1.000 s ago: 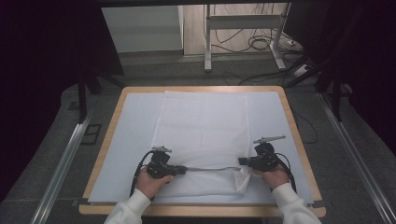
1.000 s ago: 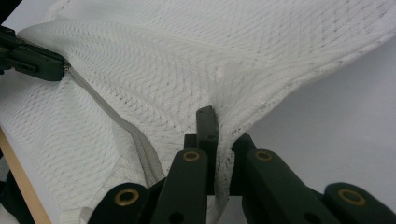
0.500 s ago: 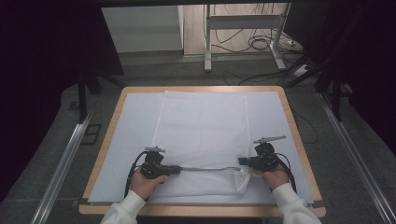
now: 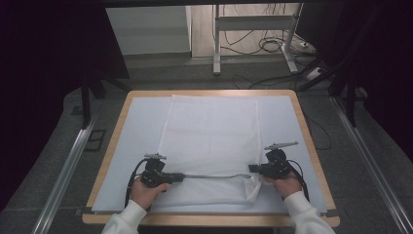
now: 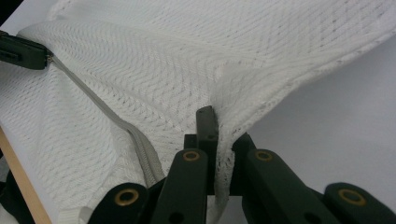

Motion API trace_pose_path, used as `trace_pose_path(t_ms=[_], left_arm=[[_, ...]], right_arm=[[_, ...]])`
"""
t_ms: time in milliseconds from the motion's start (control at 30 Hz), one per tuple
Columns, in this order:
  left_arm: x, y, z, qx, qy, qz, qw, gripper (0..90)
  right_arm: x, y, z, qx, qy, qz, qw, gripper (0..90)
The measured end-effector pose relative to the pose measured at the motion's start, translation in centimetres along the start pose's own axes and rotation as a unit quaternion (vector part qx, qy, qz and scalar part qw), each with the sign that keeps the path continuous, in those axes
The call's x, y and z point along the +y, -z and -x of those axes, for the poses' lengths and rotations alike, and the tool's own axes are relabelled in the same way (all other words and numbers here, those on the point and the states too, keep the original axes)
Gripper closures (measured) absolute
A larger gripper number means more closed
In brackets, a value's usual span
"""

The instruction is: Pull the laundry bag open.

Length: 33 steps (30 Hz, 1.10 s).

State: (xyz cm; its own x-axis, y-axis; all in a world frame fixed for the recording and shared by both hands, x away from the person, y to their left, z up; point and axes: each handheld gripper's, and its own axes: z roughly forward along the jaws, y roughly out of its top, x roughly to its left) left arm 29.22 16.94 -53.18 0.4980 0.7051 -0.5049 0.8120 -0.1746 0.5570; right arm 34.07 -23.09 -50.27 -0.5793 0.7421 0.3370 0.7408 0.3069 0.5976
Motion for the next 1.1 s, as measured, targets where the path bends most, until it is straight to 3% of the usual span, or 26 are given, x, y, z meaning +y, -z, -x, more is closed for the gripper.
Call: trace_pose_path(t_ms=[500, 1100], left_arm=[[-0.1, 0.7, -0.3, 0.007, 0.002, 0.006, 1.0, 86.7], [-1.3, 3.5, -2.3, 0.021, 0.022, 0.029, 0.9991, 86.7]], right_arm=[[0.0, 0.0, 0.0, 0.0, 0.0, -0.001, 1.0, 87.5], [-0.1, 0.0, 0.1, 0.001, -0.001, -0.002, 1.0, 87.5]])
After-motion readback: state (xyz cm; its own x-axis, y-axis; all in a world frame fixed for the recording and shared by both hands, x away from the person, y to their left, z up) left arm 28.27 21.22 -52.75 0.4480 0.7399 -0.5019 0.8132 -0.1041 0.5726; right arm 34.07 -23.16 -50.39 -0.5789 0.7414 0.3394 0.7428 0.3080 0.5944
